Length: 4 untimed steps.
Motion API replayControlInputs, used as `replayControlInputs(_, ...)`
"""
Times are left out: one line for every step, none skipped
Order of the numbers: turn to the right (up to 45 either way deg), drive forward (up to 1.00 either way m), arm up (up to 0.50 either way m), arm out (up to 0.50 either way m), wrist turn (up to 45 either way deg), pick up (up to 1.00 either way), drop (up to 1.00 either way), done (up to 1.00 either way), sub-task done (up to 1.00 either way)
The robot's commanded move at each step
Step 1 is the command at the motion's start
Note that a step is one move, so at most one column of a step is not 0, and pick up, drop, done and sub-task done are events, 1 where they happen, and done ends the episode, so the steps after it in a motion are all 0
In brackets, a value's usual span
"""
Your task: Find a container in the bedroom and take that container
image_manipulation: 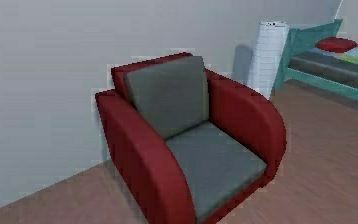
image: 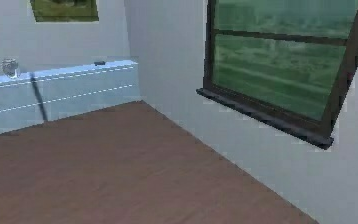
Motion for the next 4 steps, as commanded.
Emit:
replayControlInputs(-6.0, 0.0, 0.0, 0.0, 0.0, 0.0, 0.0, 0.0, 0.0)
replayControlInputs(0.0, 0.4, 0.0, 0.0, 0.0, 0.0, 0.0, 0.0, 0.0)
replayControlInputs(-45.0, 0.0, 0.0, 0.0, 0.0, 0.0, 0.0, 0.0, 0.0)
replayControlInputs(-3.0, 0.0, 0.0, 0.0, 0.0, 0.0, 0.0, 0.0, 0.0)
